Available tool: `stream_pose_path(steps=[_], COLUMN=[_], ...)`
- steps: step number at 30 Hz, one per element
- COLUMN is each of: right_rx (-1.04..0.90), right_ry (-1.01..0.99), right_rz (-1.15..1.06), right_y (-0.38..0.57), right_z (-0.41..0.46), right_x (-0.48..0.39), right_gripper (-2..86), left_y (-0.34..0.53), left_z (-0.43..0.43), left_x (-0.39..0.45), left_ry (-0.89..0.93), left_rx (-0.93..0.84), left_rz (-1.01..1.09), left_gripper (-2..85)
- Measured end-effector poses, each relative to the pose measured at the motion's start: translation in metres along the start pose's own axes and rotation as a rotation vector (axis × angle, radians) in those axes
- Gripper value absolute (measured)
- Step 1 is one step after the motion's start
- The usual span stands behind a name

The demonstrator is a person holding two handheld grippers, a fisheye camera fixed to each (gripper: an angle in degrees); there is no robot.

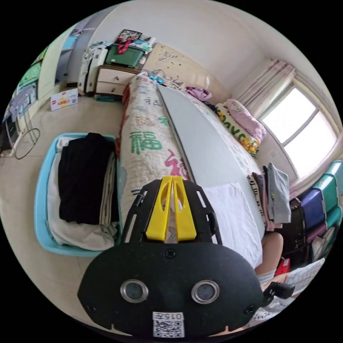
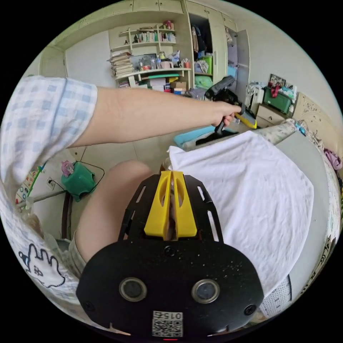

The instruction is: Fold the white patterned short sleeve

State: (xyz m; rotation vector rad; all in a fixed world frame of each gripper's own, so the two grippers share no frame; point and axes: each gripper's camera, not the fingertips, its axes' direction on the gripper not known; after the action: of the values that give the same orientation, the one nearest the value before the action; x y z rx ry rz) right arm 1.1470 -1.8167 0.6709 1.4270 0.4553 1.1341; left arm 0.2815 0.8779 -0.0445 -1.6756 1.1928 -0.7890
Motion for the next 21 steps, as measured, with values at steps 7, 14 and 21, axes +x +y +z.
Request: stream_pose_path(steps=[7, 14, 21], right_rx=[-0.097, -0.055, 0.170], right_ry=[-0.036, -0.172, -0.100], right_rz=[0.067, -0.097, 0.171], right_y=[-0.071, -0.163, -0.243], right_z=[0.020, -0.046, -0.195], right_x=[0.027, -0.005, 0.142], right_gripper=[0.8, -0.6, 2.7], left_y=[0.023, 0.051, 0.057], left_z=[-0.009, -0.020, -0.011], left_x=[-0.014, -0.022, -0.044], left_ry=[-0.077, 0.096, 0.228], left_rx=[-0.016, 0.032, 0.005], left_rz=[-0.088, -0.180, -0.235], left_gripper=[0.3, 11.0, 13.6])
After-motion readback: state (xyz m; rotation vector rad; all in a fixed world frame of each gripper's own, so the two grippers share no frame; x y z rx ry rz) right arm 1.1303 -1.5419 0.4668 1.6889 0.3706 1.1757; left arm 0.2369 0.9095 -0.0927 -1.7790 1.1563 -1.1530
